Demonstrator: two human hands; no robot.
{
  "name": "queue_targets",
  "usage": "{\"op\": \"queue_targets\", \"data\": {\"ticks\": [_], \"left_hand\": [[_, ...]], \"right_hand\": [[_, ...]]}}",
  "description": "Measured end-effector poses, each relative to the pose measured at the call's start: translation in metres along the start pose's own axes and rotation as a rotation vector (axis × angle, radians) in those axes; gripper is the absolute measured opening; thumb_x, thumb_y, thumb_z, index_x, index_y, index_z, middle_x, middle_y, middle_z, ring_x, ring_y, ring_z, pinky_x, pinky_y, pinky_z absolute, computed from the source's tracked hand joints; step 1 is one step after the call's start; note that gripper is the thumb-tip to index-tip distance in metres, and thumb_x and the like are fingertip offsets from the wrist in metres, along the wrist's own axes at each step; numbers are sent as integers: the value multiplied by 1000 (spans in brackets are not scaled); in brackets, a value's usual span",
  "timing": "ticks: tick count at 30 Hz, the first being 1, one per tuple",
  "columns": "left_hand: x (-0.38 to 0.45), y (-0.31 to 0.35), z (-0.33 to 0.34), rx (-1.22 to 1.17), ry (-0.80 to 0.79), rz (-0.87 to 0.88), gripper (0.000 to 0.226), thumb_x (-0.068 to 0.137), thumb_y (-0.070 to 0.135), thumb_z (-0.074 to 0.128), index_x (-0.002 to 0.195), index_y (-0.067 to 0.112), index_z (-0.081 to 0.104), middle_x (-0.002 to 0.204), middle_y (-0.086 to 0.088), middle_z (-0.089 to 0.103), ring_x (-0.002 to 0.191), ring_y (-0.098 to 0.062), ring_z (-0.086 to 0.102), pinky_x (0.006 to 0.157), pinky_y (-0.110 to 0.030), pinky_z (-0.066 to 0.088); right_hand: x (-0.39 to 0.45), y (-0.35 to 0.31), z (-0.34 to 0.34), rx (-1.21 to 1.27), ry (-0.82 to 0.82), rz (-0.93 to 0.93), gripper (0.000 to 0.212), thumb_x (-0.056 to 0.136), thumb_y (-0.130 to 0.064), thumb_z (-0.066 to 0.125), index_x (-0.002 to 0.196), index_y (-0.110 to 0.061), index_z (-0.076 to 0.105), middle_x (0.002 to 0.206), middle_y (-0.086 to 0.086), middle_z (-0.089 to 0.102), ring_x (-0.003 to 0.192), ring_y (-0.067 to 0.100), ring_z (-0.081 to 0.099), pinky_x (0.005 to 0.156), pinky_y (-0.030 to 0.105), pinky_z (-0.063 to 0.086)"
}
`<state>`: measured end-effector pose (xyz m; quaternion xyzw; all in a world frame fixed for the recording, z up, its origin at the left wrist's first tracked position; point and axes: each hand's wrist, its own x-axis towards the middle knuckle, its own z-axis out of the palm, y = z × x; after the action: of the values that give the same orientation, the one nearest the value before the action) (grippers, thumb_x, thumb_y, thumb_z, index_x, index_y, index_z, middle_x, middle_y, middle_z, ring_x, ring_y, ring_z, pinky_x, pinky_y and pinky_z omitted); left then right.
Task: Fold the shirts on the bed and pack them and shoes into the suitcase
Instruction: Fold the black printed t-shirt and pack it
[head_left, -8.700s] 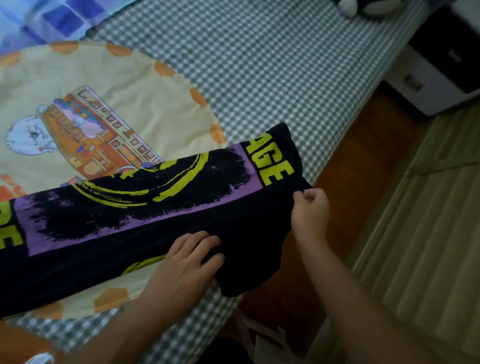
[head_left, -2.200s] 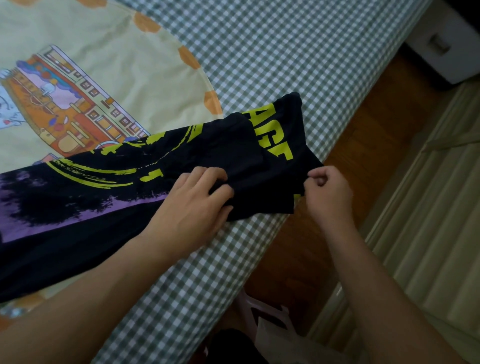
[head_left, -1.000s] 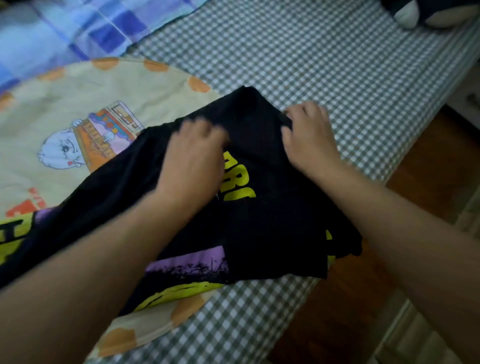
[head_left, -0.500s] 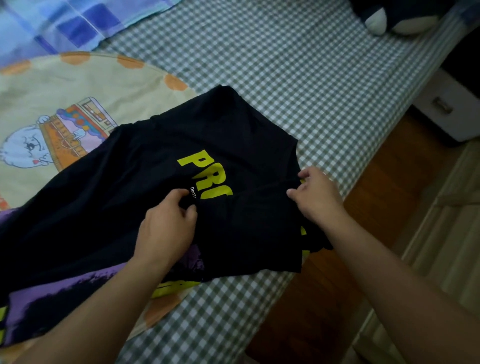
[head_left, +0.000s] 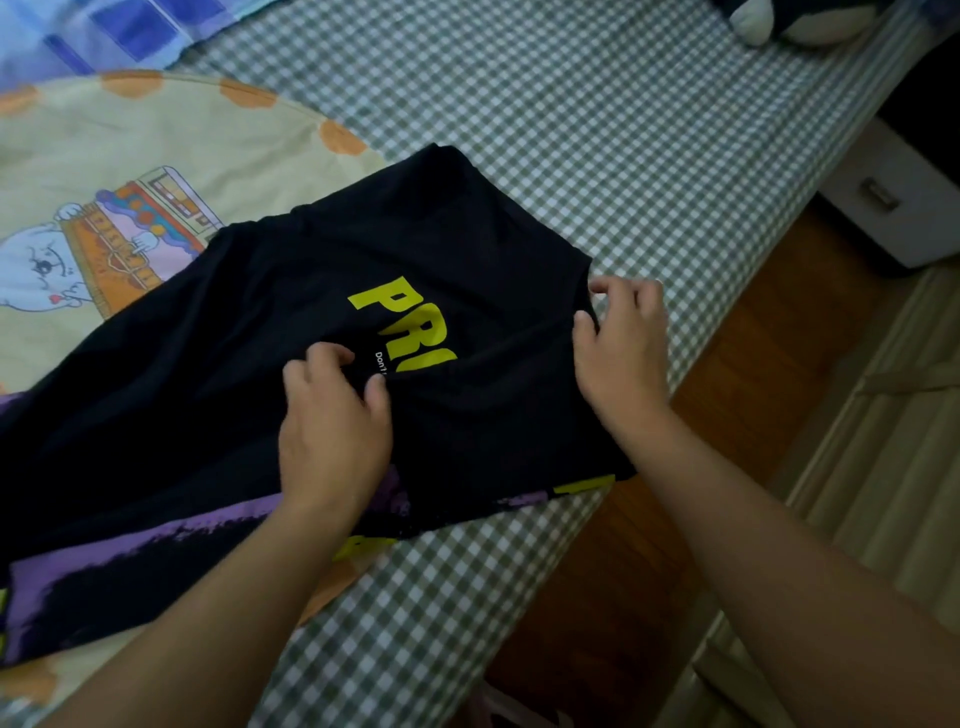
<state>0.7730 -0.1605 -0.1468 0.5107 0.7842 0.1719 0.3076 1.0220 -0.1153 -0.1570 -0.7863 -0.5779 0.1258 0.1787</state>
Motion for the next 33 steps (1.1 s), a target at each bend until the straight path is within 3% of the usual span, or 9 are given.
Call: {"op": "queue_targets", "data": {"ticks": [2,4,8,12,16,20,23,27,33], "left_hand": [[-17,-1,7,233,38,382,33,100,35,54,129,17,56,125,-9,50,107,-30,56,88,-45,47],[-26,-12,18,484,-104,670,52,102,47,44,148,24,47,153,-14,40,142,-37,36,113,-49,34],[-22,-41,25,674,-389,554,71,99,70,1,161,36,-3,169,-9,-13,154,-27,-22,126,-49,-5],[9,-41,-8,517,-118,596,64,103,59,25,160,29,23,169,-13,12,157,-32,0,125,-52,9],[102,-50,-58,490,139,321,66,102,40,49,157,9,31,162,-23,25,149,-42,20,122,-54,17],[184,-48,-74,450,14,112,76,95,53,59,155,13,32,151,-21,40,140,-42,35,115,-52,30],[213,-41,-77,315,-123,71,53,88,53,71,128,21,58,127,-14,60,118,-36,53,101,-47,46],[195,-22,-90,54,-221,58,20,92,31,74,101,17,63,102,-6,66,82,-20,57,69,-31,42],[48,-12,-122,64,-265,485,26,83,26,76,87,30,50,82,16,57,78,-4,54,66,-19,39]], "right_hand": [[-28,2,-2,-100,88,-315,36,101,-23,55,134,-9,56,135,10,50,126,25,46,107,38,40],[-45,13,5,-271,-162,-524,53,106,-39,42,152,-14,40,159,10,33,150,29,24,123,46,20],[-33,39,13,-570,-518,-396,70,100,-64,1,161,-29,3,170,2,-5,155,27,-15,125,49,-6],[12,2,14,-361,-243,-412,57,106,-42,37,155,-14,33,164,17,23,151,37,16,123,56,14],[114,-75,56,-234,-384,-390,70,100,-22,49,161,-15,14,168,11,9,154,32,6,126,47,8],[203,-123,90,-156,-590,-306,90,86,-2,50,162,-27,9,169,0,9,155,27,8,126,42,15],[217,-137,99,-238,-641,-421,61,83,-6,58,139,-29,52,147,7,48,133,30,44,107,39,42],[192,-136,63,-186,-430,-545,8,84,-8,56,84,-15,60,95,2,50,95,26,53,74,29,34],[52,-58,-50,113,-59,-598,15,69,-5,54,79,-4,65,83,6,49,81,19,46,72,28,31]]}}
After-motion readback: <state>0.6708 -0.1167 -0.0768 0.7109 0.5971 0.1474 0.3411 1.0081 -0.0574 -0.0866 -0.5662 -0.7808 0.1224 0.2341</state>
